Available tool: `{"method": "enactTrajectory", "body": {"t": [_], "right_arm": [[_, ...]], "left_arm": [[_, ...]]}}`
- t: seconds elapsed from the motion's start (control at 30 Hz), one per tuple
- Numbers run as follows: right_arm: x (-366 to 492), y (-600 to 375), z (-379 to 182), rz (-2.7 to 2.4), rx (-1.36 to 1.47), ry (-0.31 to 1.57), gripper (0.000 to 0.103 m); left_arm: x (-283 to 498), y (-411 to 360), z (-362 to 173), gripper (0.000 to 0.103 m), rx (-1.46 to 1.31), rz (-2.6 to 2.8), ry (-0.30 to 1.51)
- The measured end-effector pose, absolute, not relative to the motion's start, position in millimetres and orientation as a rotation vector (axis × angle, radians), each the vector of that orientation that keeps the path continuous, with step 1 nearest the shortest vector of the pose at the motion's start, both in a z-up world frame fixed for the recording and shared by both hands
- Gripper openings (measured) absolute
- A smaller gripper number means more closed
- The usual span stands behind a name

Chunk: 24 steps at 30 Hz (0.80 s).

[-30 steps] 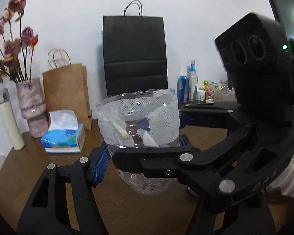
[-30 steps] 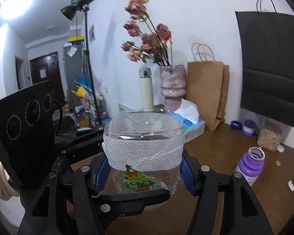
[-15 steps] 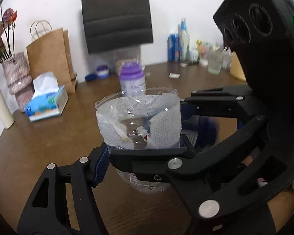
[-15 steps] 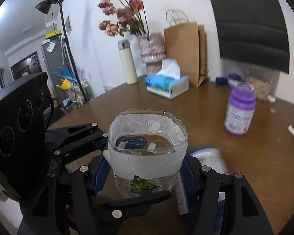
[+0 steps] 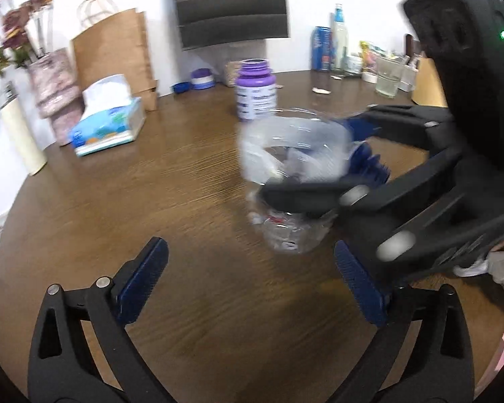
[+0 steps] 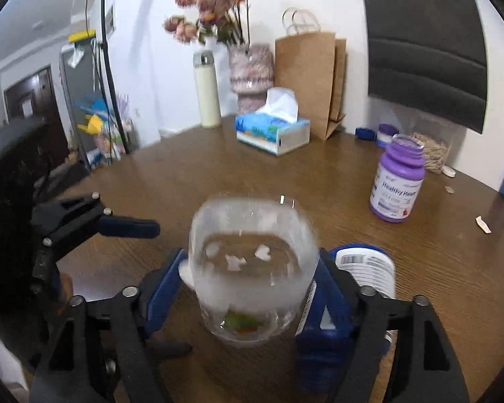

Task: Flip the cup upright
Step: 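Lower the upright cup onto the table beside the pill bottle and release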

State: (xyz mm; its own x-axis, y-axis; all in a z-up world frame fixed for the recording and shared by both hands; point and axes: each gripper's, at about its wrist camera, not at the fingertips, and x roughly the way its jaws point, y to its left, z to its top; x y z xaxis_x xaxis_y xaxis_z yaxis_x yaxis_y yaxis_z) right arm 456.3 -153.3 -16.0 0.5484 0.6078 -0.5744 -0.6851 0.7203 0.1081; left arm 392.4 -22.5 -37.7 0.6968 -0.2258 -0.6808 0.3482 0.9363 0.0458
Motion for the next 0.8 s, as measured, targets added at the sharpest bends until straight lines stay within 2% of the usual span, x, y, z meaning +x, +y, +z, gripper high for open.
{"method": "enactTrajectory", "body": {"t": [0.33, 0.53, 0.8], "right_arm": [[398.2, -223.8, 55.9, 0.568, -0.069, 0.569, 0.081], [371.6, -280.0, 68.2, 0.381, -0.014, 0.613, 0.081], [332.2, -280.7, 85.3, 0.366, 0.005, 0.592, 0.081]], "left_arm": [[342.0, 24.9, 15.3, 0.099, 0.114, -0.102, 0.629], [309.9, 50.1, 41.9, 0.103, 0.012, -0.016, 0.559], [268.9, 42.8, 61.6, 0.103, 0.018, 0.033, 0.488]]}}
